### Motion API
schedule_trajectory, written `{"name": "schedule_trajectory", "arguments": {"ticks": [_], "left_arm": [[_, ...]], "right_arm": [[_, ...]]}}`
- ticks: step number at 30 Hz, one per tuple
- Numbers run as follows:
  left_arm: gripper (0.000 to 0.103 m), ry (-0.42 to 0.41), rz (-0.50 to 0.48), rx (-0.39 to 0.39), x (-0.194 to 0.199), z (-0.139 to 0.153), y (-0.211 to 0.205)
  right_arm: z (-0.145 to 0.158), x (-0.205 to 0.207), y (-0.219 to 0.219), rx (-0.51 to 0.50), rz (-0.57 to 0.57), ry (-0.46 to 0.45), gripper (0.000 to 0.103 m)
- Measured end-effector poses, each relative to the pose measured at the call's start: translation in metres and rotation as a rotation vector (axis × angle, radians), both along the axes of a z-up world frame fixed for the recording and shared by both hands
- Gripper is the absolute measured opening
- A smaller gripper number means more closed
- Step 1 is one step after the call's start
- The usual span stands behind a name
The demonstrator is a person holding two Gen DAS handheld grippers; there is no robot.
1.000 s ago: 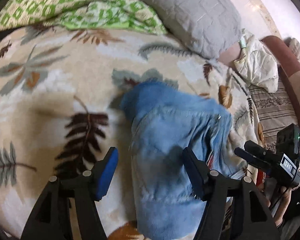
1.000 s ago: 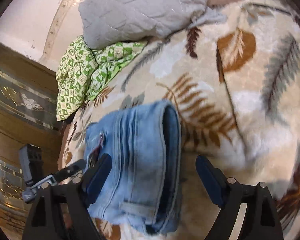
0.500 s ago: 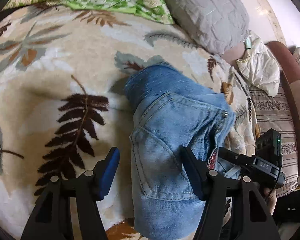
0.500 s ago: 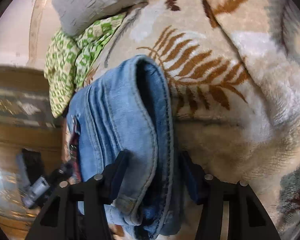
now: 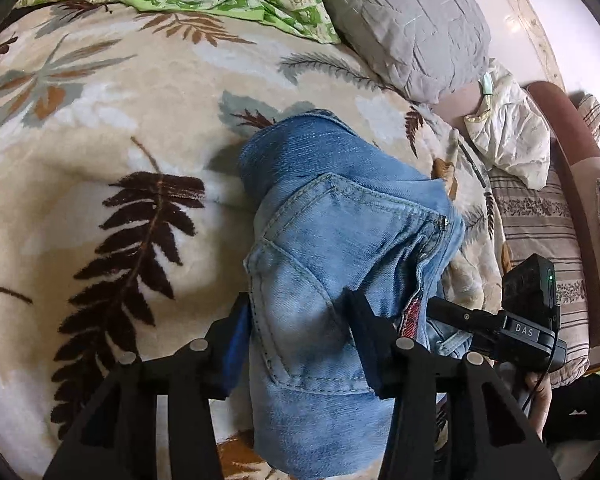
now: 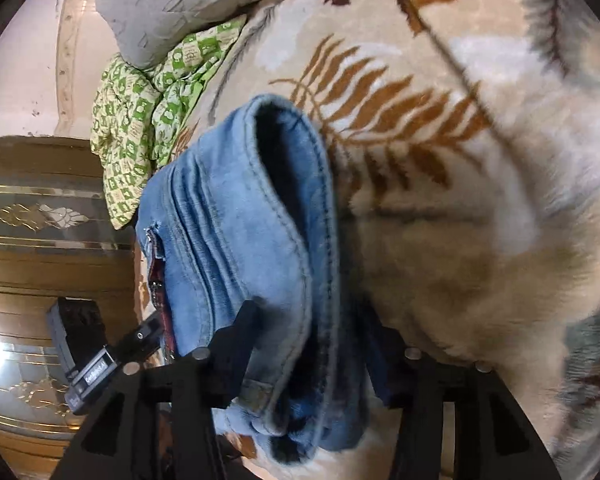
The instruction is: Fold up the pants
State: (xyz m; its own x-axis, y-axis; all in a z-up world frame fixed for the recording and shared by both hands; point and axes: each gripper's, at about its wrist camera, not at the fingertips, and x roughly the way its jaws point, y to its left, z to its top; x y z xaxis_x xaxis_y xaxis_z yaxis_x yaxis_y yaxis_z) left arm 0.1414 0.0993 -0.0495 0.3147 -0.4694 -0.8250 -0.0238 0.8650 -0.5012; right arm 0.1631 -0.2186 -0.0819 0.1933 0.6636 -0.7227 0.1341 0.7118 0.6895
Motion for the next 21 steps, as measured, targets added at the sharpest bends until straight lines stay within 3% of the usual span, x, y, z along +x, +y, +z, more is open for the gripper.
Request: {"name": "schedule_trajectory", "arguments": {"ticks": [4, 6, 11, 21], "left_arm": [[0.052, 0.024, 0.017, -0.019, 0.003, -0.005, 0.003], [0.044, 0.012, 0.011, -0.018, 0.001, -0.001, 0.000], [0.032, -0.060, -0.003, 0.014, -0.010, 0.015, -0.010], [0.031, -0.162, -0.075, -0.027, -0.027, 0.047, -0.034]], "right_arm": [[0.007, -0.001, 0.010, -0.068, 0.025, -0.038, 0.050], [0.011, -0.002, 0.011, -0.068, 0.026, -0.049, 0.040], [0.024, -0.010, 0.014, -0.097, 0.034, -0.104, 0.028], [0.063, -0.035, -0.015, -0.111, -0.014, -0.198, 0.027]]}}
